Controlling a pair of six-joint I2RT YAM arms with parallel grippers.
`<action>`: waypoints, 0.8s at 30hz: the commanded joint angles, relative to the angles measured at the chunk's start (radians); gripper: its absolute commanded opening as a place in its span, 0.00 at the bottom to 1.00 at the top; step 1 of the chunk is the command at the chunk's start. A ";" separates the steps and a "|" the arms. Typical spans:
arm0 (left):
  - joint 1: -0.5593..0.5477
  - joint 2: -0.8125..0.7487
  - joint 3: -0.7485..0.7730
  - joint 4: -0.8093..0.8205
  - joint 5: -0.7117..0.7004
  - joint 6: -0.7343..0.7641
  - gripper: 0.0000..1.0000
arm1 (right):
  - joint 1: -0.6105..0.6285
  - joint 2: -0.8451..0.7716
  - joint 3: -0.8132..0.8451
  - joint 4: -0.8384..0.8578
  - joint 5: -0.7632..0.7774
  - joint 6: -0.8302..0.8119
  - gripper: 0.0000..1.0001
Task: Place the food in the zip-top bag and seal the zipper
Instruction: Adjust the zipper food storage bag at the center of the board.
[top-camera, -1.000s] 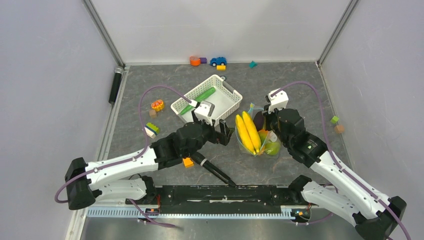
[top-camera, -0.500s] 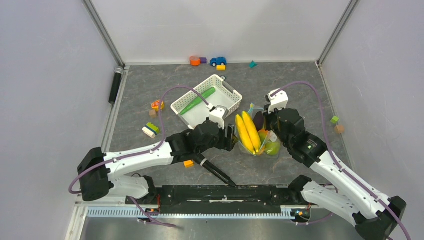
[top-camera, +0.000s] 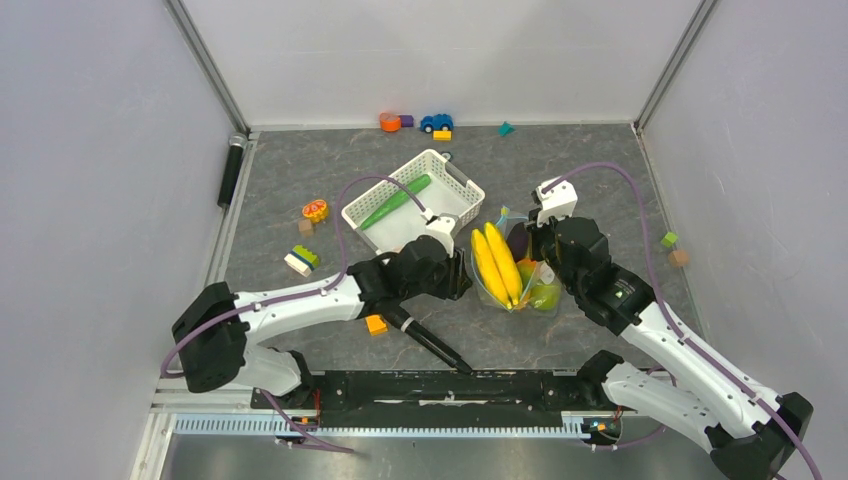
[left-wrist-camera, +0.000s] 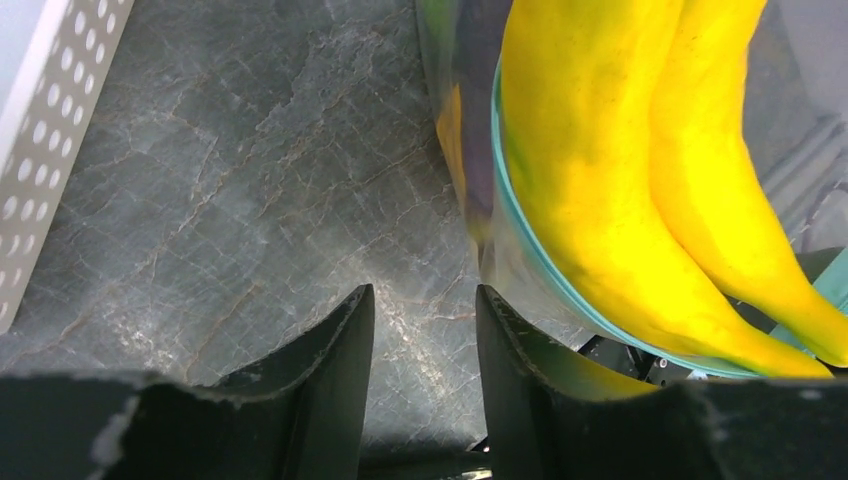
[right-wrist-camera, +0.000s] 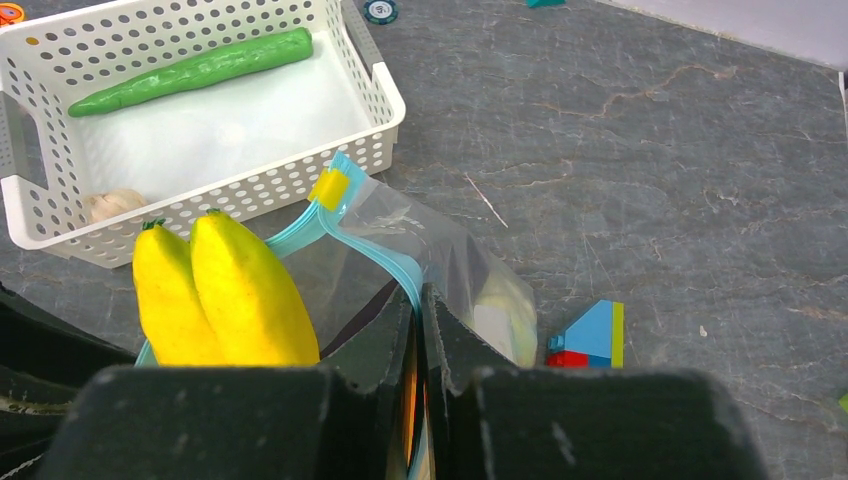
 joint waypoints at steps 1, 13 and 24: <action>0.017 -0.001 0.064 0.049 0.074 -0.026 0.51 | 0.002 -0.009 0.007 0.051 0.005 -0.005 0.11; 0.021 -0.160 0.047 0.034 0.050 -0.053 0.65 | 0.002 -0.014 0.004 0.052 0.001 -0.005 0.11; 0.022 -0.003 0.116 -0.055 0.062 -0.074 0.65 | 0.002 -0.013 0.003 0.051 0.004 -0.006 0.11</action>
